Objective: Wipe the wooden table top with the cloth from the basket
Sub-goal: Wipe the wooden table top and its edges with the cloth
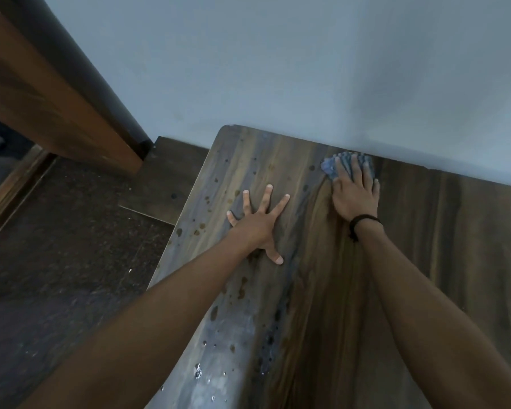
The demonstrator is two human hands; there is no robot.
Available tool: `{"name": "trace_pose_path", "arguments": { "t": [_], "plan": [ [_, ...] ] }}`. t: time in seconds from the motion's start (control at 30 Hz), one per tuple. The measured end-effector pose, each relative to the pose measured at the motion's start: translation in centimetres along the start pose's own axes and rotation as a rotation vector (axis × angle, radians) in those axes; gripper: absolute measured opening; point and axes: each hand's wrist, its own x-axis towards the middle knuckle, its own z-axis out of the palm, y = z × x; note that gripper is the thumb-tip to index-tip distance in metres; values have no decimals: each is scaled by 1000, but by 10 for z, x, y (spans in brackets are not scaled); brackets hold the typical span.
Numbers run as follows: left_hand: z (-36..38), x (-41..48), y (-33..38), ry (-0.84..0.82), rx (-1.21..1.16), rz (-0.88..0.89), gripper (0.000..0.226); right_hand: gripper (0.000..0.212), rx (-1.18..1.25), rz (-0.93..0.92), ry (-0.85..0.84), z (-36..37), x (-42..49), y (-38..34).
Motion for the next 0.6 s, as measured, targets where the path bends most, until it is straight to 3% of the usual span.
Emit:
{"name": "trace_pose_path", "arguments": {
  "t": [0.17, 0.33, 0.5, 0.6],
  "plan": [
    [0, 1, 1, 13, 11, -2, 151, 52, -104, -251, -50, 11, -28, 4],
    [-1, 1, 2, 3, -5, -9, 151, 54, -1, 8, -40, -13, 34, 1],
    [-1, 0, 3, 5, 6, -15, 151, 52, -95, -231, -52, 9, -12, -2],
    [-3, 2, 4, 1, 3, -18, 151, 52, -36, -101, -31, -6, 21, 4]
  ]
}}
